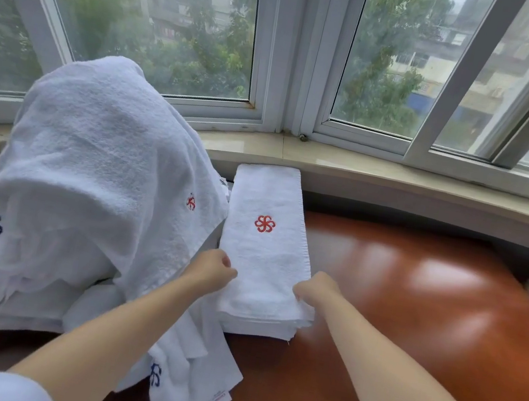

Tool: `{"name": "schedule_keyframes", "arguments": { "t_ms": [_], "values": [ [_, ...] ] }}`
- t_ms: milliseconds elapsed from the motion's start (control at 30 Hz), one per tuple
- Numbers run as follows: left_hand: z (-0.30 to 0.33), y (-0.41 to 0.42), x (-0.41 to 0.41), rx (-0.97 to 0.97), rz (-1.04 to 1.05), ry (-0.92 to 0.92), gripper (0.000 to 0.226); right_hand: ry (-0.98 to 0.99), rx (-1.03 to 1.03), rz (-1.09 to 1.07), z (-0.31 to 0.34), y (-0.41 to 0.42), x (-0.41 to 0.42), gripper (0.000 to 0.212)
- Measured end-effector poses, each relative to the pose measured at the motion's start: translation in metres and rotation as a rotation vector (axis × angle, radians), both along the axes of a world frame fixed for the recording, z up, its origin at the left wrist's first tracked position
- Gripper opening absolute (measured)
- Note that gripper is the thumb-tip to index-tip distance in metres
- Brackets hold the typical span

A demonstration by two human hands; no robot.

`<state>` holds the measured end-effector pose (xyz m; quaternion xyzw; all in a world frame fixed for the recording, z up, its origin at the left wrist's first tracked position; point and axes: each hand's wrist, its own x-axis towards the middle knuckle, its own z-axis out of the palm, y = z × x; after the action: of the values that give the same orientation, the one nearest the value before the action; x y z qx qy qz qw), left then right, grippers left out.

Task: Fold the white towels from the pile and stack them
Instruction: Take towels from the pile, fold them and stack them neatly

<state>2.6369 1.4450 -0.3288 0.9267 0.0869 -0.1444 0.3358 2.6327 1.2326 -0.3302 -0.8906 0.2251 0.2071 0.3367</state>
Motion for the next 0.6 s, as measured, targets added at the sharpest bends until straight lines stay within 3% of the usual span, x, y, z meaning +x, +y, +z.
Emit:
{"name": "schedule_keyframes", "arguments": {
  "t_ms": [167, 300, 367, 467, 600],
  "values": [
    [-0.006, -0.002, 0.019, 0.064, -0.089, -0.063, 0.026, -0.106, 0.094, -0.069, 0.001, 0.006, 0.016, 0.031],
    [-0.013, -0.004, 0.04, 0.204, -0.204, -0.14, 0.042, -0.039, -0.087, 0.081, -0.002, 0.005, 0.028, 0.046],
    [-0.016, -0.005, 0.051, 0.251, -0.271, -0.211, 0.048, -0.11, -0.127, 0.097, -0.005, 0.006, 0.037, 0.059],
    [-0.026, -0.007, 0.057, 0.334, -0.378, -0.25, 0.045, -0.289, -0.32, 0.318, -0.009, 0.007, 0.046, 0.075],
    [-0.057, -0.01, 0.033, 0.459, -0.434, -0.116, 0.062, -0.204, -0.418, 0.552, -0.04, 0.008, 0.035, 0.069]
  ]
}}
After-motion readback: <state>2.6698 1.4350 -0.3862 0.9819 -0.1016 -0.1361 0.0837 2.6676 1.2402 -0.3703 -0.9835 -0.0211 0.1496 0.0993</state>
